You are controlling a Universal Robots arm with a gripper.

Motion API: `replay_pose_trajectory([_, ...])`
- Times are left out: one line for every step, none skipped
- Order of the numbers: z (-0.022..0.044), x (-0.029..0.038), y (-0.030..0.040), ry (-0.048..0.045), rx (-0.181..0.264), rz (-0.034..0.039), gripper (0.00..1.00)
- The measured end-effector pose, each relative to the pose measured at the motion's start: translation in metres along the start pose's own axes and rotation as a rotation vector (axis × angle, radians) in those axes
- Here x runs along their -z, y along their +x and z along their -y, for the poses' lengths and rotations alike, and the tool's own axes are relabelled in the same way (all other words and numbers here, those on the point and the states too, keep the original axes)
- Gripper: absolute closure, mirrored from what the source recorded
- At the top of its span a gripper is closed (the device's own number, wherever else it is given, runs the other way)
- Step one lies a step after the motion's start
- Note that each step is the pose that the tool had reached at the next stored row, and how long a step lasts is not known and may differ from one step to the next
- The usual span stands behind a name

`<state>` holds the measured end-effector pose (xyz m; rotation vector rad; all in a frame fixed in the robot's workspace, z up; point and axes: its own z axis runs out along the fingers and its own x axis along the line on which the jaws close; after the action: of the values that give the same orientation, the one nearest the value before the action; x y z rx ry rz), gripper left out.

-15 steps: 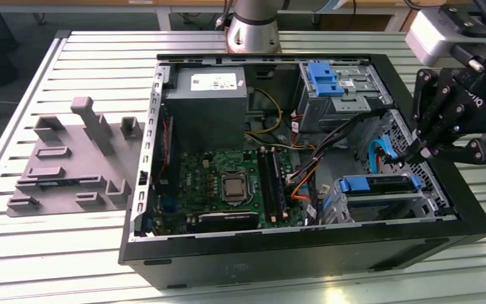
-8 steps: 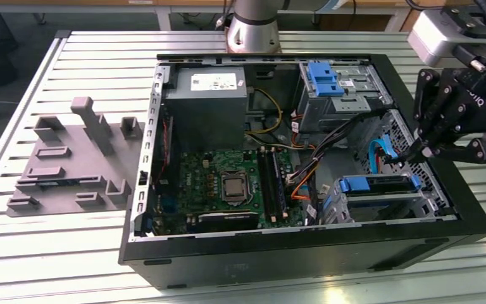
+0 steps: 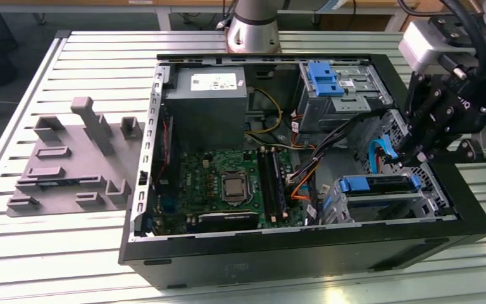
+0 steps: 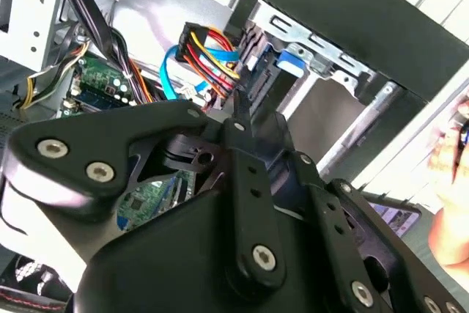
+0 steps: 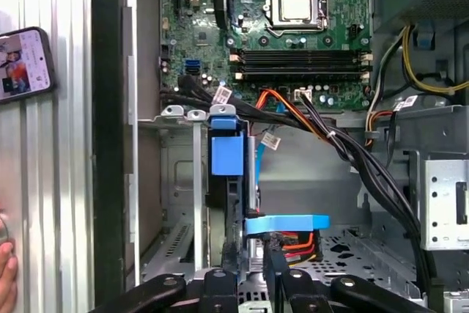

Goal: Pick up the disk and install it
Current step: 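Insert the first disk wire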

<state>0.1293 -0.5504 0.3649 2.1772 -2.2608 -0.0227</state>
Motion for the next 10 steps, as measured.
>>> replay_pose_trajectory([0.0000, -0.0012, -0.0011, -0.0001, 0.000, 0.0037, 0.70])
replay_pose_trajectory([-0.0001, -0.0024, -0.0023, -0.0003, 0.000, 0.0073, 0.70])
replay_pose_trajectory([-0.0001, -0.0032, -0.0036, -0.0004, 0.000, 0.0105, 0.70])
replay_pose_trajectory([-0.0001, -0.0040, -0.0049, -0.0004, 0.000, 0.0112, 0.70])
replay_pose_trajectory([-0.0001, -0.0048, -0.0056, -0.0004, 0.000, 0.0111, 0.70])
replay_pose_trajectory([-0.0001, -0.0058, -0.0059, -0.0004, 0.000, 0.0112, 0.70])
replay_pose_trajectory([-0.0001, -0.0067, -0.0061, -0.0004, 0.000, 0.0113, 0.70])
replay_pose_trajectory([-0.0001, -0.0076, -0.0062, -0.0004, -0.001, 0.0112, 0.70])
replay_pose_trajectory([-0.0001, -0.0086, -0.0063, -0.0004, -0.001, 0.0113, 0.70])
replay_pose_trajectory([-0.0001, -0.0097, -0.0063, -0.0005, 0.000, 0.0114, 0.70])
